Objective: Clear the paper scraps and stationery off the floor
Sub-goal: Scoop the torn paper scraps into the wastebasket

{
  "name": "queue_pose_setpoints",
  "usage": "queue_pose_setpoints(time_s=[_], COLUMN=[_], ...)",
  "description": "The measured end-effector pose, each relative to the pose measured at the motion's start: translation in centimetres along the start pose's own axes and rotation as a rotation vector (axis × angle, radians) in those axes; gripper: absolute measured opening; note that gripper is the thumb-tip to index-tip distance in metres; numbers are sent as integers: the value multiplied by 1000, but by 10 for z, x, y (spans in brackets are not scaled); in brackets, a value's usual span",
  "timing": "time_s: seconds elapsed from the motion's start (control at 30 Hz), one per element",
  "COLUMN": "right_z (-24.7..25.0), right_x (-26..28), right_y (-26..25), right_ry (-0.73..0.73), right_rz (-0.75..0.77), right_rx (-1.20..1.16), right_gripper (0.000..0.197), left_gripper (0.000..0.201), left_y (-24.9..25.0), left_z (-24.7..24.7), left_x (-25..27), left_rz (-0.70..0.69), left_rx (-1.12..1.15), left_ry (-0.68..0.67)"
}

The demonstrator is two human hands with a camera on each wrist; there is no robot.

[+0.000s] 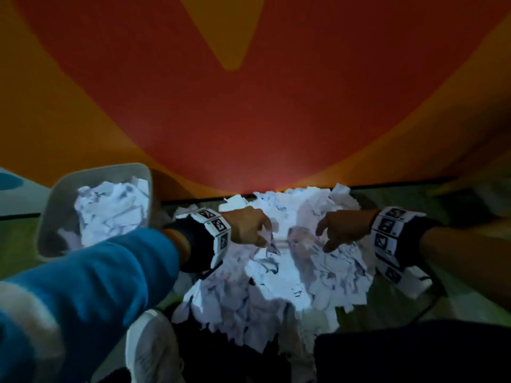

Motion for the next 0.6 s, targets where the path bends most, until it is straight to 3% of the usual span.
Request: queue_pose_setpoints(time_s=[0.17, 0.27, 0.37, 0.5, 0.6], right_z=[-56, -81, -112, -143, -139], right_x=[-22, -34, -48, -62, -64], right_y=[59, 75, 85, 79, 77], right_ry=[91, 139, 127, 256, 351], right_rz=[-45, -33, -79, -62, -47], right_rx=[-134, -173, -183, -182, -160], right_gripper=[94, 122, 139, 131, 96], left_gripper=[86, 104, 121, 105, 80], left_y=[31, 58, 69, 73, 64], left_z=[-75, -102, -129, -150, -151], left_x=[-66, -91, -109, -120, -127], left_rz=[-113, -232, -181, -123, -127], left_rx=[149, 71, -70, -234, -130], left_ry=[13, 61, 62, 142, 256])
Point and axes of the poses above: each hand's wrist, its own x-axis away from the middle knuckle, its own z-axis out of the back of the hand, y = z × x, the point moved 1 cm from there along -x, towards the middle knuckle, and after that the axes turned 10 degrees about y, right-handed, at the moved point
